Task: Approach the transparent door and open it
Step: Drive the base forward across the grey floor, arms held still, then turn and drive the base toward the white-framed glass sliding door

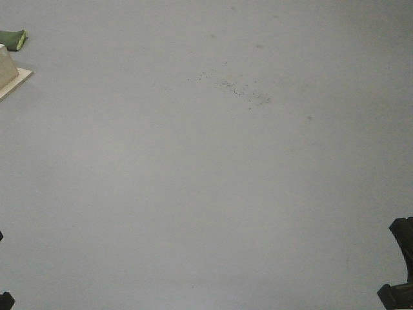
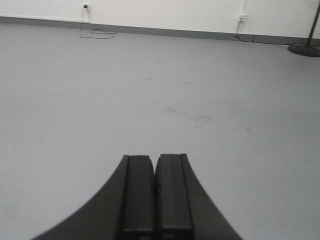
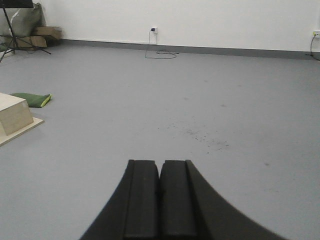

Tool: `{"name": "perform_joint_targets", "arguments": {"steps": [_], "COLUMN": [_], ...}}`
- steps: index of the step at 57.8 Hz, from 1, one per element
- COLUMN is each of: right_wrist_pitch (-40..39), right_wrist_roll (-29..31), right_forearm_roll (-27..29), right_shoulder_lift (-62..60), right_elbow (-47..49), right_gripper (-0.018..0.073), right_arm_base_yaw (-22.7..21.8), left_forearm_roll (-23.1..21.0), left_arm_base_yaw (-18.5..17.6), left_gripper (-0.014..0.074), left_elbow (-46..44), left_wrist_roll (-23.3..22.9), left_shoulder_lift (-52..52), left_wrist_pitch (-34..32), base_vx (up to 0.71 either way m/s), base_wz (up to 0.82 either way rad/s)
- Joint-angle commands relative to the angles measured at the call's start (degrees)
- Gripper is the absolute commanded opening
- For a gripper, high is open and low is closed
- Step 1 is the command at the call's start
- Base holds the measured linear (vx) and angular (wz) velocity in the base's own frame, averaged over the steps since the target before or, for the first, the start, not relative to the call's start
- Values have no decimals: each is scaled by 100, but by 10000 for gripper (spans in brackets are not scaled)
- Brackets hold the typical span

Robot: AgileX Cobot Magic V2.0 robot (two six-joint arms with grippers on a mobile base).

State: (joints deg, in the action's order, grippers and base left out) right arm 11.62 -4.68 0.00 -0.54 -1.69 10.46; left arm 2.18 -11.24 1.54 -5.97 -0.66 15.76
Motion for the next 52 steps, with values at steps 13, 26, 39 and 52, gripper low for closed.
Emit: {"name": "perform_joint_targets", "arguments": {"steps": [13,26,39,52], "right_wrist_pitch": [-465,-465,-465,-465], "right_wrist_roll": [21,21,21,21], "right_forearm_roll": [-32,-32,-32,-32], "right_shoulder_lift": [-87,-87,-87,-87], "right_elbow": [-79,-79,-79,-79], "right_gripper": [0,0,0,0], "right_arm_base_yaw": [-39,-39,-39,-39], "left_forearm_roll": [-23,-23,-23,-23], "left_arm_base_yaw": [-23,-23,-23,-23], "left_gripper": [0,0,0,0], "left_elbow": [144,144,144,144], "left_wrist_roll": [-42,-42,-42,-42], "left_shoulder_lift": [-67,-67,-67,-67], "left_wrist_pitch": [-459,-459,-459,-459], "base_vx": [32,38,43,47], "base_wz": [22,20,24,37]}}
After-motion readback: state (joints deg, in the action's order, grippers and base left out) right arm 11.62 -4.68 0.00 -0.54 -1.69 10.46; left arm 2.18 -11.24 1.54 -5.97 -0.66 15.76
